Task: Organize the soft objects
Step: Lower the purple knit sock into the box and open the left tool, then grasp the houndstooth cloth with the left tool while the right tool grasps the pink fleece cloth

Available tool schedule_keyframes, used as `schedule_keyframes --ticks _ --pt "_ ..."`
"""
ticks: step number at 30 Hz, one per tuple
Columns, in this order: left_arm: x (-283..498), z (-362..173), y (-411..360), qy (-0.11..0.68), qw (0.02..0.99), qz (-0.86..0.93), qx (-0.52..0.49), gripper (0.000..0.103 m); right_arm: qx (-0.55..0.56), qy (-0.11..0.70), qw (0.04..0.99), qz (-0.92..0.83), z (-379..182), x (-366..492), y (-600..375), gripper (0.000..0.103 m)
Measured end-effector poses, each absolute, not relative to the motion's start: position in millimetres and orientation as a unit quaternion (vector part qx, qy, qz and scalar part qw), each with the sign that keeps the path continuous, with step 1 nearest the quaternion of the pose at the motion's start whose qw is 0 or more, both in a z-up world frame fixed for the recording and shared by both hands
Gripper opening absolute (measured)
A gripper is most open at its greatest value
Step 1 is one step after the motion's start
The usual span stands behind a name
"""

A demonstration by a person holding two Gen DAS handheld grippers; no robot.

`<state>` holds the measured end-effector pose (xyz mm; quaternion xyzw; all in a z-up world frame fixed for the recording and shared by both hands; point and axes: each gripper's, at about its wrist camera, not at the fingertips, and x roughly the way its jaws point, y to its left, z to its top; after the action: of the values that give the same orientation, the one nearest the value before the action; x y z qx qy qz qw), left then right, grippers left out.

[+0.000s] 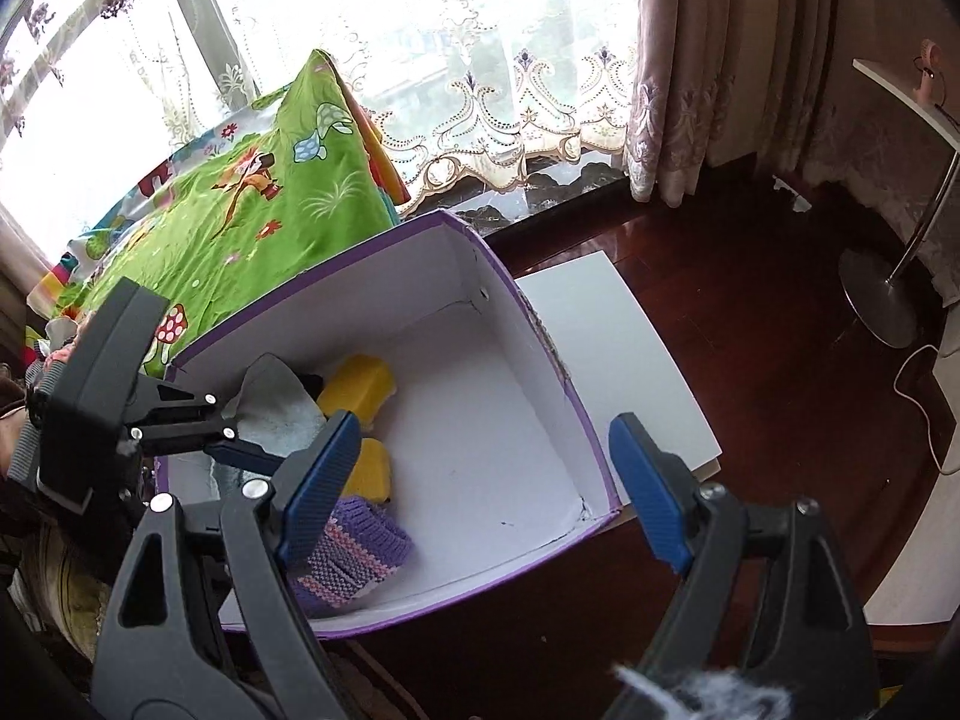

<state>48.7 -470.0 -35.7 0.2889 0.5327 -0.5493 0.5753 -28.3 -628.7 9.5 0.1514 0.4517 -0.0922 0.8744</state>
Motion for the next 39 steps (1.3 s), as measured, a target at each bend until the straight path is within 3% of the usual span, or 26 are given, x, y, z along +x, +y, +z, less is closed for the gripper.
schedule_keyframes --ticks 9,14,33,39 --pt "76.0 34.1 -383.2 0.463 0.722 -0.502 0.109 0.064 0.167 0.437 0.882 -0.052 17.0 -14.2 -598.4 0.087" --pt "90.5 57.7 -322.2 0.439 0.774 -0.452 0.056 0.064 0.148 0.432 0.89 -0.007 29.5 8.6 -559.2 0.087" --pt "134.1 76.6 -24.0 0.38 0.91 -0.096 -0.138 0.064 0.023 0.447 0.875 0.183 35.4 98.7 -349.4 0.087" --pt "149.2 54.3 33.5 0.408 0.899 -0.001 -0.158 0.064 -0.016 0.448 0.864 0.229 35.9 116.9 -289.0 0.087"
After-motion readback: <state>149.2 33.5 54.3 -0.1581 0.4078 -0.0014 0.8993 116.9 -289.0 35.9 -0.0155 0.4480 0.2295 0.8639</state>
